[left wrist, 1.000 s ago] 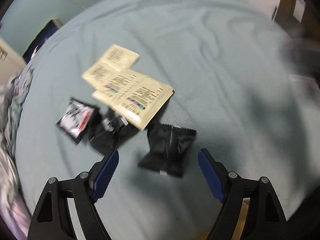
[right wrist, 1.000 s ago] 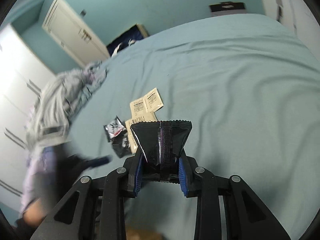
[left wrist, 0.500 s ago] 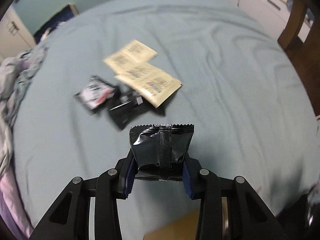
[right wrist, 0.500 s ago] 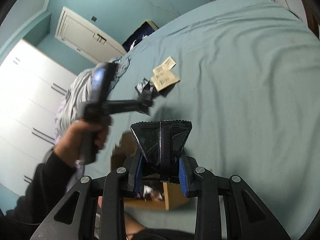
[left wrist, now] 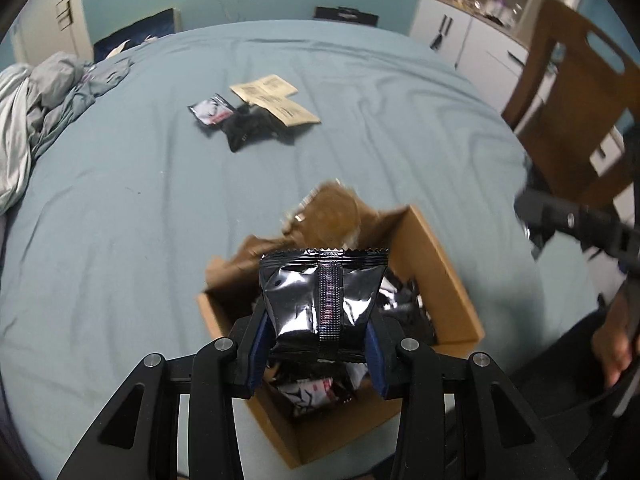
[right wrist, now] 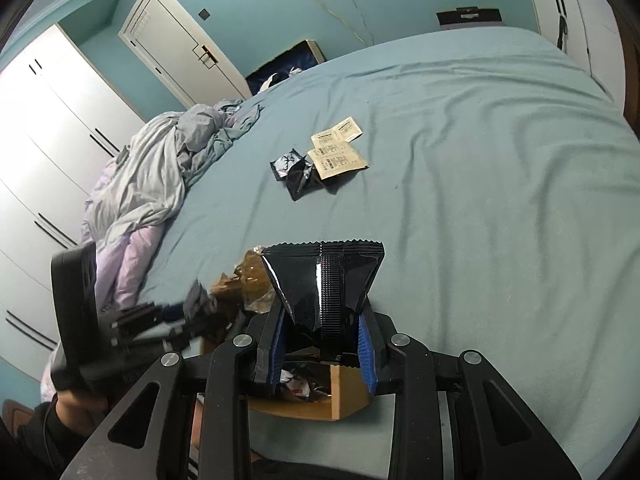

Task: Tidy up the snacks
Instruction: 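Release the left tool's black packet into the box while the right tool carries its packet there, then grasp a beige printed sachet with the right tool while the left tool grasps a black packet, then drop the black packet from the left tool into the box while the right tool drops the sachet, then grasp a black packet with the right tool while the left tool grasps a white deer-print packet, then release the white packet from the left tool into the box while the right tool drops its black packet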

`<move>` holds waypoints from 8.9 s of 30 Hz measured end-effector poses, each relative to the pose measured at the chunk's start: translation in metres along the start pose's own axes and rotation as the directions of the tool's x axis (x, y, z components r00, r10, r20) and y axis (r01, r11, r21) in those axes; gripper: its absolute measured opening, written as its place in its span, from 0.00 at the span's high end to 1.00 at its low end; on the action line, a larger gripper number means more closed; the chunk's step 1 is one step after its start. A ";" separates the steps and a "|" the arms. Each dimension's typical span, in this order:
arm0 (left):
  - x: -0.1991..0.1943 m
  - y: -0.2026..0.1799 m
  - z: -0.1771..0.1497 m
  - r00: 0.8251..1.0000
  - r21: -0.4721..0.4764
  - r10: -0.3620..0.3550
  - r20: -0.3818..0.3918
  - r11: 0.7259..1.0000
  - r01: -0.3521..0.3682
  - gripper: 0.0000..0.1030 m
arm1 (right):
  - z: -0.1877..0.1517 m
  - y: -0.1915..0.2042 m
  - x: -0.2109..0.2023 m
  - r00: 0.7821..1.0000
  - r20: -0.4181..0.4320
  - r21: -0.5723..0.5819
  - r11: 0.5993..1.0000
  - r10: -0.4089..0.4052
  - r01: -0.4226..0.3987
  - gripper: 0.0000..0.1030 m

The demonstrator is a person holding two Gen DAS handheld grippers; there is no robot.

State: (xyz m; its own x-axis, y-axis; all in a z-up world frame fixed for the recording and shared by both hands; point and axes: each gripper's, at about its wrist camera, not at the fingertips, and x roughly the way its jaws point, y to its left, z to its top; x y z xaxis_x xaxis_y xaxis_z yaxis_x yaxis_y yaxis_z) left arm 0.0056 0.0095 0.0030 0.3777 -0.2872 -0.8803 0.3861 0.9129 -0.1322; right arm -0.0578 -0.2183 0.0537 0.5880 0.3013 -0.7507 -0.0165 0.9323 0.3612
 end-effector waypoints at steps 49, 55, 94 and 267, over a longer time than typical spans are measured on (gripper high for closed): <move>-0.016 0.053 0.013 0.983 -0.170 0.165 0.083 0.974 -0.149 0.12 | 0.038 0.031 0.051 0.989 -0.076 -0.107 0.988 -0.123 0.115 0.25; -0.014 0.059 0.022 0.987 -0.185 0.136 0.080 0.975 -0.119 0.12 | 0.073 0.027 0.081 0.985 -0.122 -0.111 0.988 -0.121 0.107 0.25; 0.080 0.077 0.153 0.998 -0.127 0.070 -0.003 0.989 -0.069 0.12 | 0.185 -0.030 0.269 0.987 -0.162 -0.083 0.996 -0.004 -0.010 0.38; -0.032 0.021 0.038 0.991 -0.028 0.011 0.131 1.000 -0.007 0.74 | 0.032 0.004 0.027 0.998 0.026 -0.053 0.997 0.063 -0.062 0.54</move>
State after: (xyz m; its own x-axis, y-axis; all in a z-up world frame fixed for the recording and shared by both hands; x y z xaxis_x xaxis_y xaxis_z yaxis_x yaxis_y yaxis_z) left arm 0.0337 0.0266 0.0460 0.4885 -0.3124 -0.8147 0.3595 0.9228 -0.1383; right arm -0.0160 -0.2130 0.0523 0.6064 0.3541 -0.7120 -0.0952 0.9213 0.3771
